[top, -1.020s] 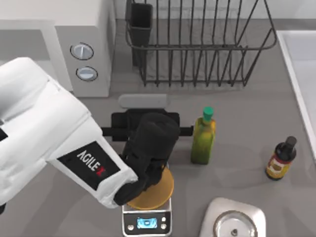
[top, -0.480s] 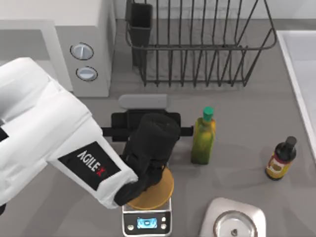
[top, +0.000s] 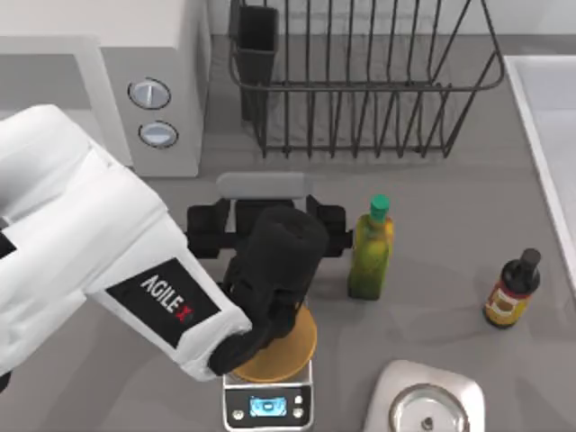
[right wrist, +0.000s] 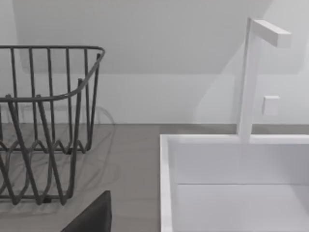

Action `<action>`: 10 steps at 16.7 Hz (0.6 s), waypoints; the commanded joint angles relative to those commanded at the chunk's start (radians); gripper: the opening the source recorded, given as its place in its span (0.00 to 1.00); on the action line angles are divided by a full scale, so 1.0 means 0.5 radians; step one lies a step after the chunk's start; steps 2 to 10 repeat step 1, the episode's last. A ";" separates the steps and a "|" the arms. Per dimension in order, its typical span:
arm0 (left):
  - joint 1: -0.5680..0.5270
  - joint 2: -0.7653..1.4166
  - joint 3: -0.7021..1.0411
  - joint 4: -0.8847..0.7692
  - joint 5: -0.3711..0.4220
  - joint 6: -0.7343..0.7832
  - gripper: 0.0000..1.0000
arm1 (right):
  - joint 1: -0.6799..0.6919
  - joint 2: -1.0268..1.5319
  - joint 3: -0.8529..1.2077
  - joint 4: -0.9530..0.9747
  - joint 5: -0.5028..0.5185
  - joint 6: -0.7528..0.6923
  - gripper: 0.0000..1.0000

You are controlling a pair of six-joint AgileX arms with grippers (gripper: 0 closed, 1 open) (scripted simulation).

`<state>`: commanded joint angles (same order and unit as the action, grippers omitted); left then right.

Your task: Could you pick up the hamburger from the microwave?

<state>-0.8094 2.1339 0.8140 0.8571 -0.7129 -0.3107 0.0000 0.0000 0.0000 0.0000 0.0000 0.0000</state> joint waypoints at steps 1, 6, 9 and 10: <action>0.000 0.000 0.000 0.000 0.000 0.000 1.00 | 0.000 0.000 0.000 0.000 0.000 0.000 1.00; 0.000 0.000 0.000 0.000 0.000 0.000 1.00 | 0.000 0.000 0.000 0.000 0.000 0.000 1.00; 0.000 0.000 0.000 0.000 0.000 0.000 1.00 | 0.000 0.000 0.000 0.000 0.000 0.000 1.00; 0.000 0.000 0.000 0.000 0.000 0.000 1.00 | 0.000 0.000 0.000 0.000 0.000 0.000 1.00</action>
